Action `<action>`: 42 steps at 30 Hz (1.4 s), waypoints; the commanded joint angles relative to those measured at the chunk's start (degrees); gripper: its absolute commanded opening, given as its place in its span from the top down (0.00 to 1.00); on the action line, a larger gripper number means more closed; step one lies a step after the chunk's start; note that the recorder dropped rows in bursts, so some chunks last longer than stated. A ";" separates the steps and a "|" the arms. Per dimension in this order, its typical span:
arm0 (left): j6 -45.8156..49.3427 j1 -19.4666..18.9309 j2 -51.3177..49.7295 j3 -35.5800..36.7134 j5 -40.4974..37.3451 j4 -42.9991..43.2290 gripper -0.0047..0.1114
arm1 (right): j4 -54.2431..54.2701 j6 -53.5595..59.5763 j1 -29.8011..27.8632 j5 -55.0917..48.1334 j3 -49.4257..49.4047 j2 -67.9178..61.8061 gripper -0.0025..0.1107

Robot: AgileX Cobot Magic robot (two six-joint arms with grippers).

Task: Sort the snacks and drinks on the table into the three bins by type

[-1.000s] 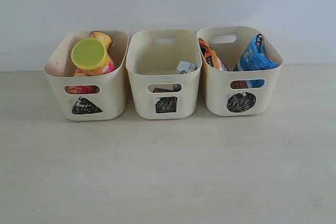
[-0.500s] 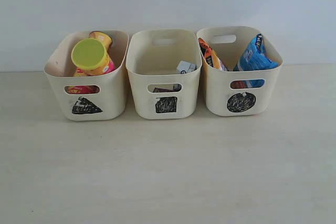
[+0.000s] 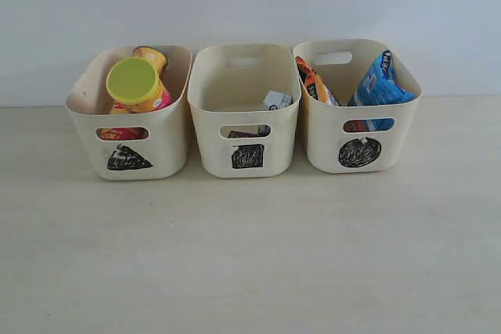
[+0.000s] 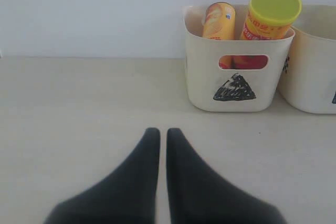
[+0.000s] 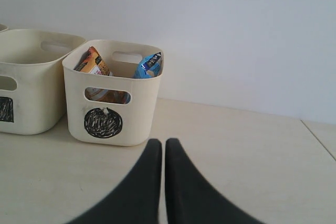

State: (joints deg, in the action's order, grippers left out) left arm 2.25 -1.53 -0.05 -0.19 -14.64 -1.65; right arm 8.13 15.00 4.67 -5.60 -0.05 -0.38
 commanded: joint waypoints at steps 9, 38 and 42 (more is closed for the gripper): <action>0.39 -0.14 0.05 0.19 -0.20 -0.65 0.93 | 0.09 0.40 -0.16 0.60 0.05 0.38 0.98; 0.39 -0.14 0.05 0.19 0.09 -0.65 0.93 | 0.28 -8.94 -0.16 -5.68 0.05 0.38 0.98; 0.39 -0.14 0.05 0.19 0.09 -0.65 0.93 | 0.28 -9.59 -0.16 -7.77 0.05 0.38 0.98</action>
State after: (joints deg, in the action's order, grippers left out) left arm 2.25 -1.53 -0.05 -0.19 -14.64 -1.65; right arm 8.39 6.37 4.67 -11.81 -0.05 -0.38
